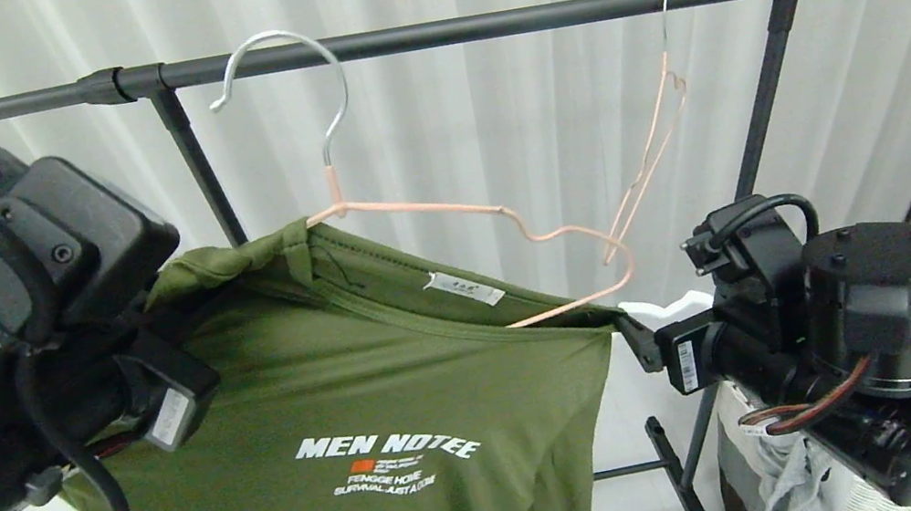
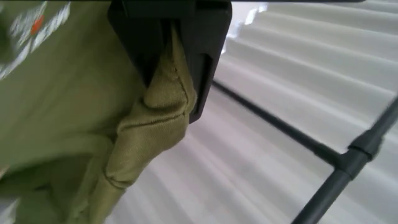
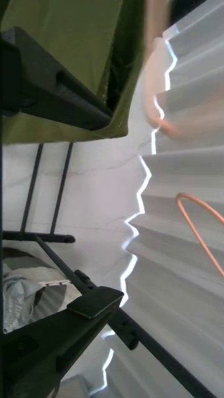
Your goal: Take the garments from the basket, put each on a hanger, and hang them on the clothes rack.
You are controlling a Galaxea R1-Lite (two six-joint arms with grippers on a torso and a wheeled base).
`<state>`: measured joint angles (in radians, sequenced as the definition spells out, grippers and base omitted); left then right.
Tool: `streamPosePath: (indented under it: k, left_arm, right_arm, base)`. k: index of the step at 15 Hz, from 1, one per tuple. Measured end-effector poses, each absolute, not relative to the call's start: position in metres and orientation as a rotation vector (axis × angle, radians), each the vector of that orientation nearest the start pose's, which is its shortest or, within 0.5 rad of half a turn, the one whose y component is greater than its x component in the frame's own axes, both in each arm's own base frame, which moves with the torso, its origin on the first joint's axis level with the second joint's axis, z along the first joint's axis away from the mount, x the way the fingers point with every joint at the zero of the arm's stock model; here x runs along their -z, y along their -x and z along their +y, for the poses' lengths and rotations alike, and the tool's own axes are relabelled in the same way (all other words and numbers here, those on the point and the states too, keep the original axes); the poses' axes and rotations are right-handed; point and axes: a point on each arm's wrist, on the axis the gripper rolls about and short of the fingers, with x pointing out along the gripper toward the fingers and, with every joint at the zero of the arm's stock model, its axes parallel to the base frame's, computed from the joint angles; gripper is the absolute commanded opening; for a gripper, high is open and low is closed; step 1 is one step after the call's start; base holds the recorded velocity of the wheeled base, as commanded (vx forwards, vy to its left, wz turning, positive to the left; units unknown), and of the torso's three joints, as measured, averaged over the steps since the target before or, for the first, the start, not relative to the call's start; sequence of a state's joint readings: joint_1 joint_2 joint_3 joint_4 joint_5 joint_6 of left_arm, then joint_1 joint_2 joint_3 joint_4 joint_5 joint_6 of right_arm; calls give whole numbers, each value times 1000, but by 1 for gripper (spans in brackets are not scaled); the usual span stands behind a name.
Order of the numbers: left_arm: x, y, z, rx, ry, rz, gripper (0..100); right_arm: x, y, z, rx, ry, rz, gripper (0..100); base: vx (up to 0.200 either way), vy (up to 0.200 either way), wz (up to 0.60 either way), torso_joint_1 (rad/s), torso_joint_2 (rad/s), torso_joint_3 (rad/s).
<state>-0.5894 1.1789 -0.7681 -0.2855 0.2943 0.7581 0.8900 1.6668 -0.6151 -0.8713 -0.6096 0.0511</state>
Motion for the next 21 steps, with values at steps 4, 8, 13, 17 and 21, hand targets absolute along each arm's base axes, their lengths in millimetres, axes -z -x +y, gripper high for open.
streamPosePath:
  k: [4,8,13,17,21]
  left_arm:
    - [-251,-143,-79,297,-873,28,0]
    - [-244,-143,-74,279,-881,56,0]
    - [-239,-143,-73,276,-868,81,0]
    - [-236,-141,-73,284,-822,86,0]
    - [-239,-140,-74,303,-803,43,0]
  right_arm:
    - [-178,-178,200,-269,66,105,100]
    - [-190,-171,196,-282,75,68,100]
    - [-205,-146,203,-384,79,16,100]
    - [-215,-121,217,-584,57,-15,100]
    - [-215,-116,222,-716,128,26,100]
  base:
    - [0,0,0,0,0,0]
    - [0,0,0,0,0,0]
    - [0,0,0,0,0,0]
    - [0,0,0,0,0,0]
    - [0,0,0,0,0,0]
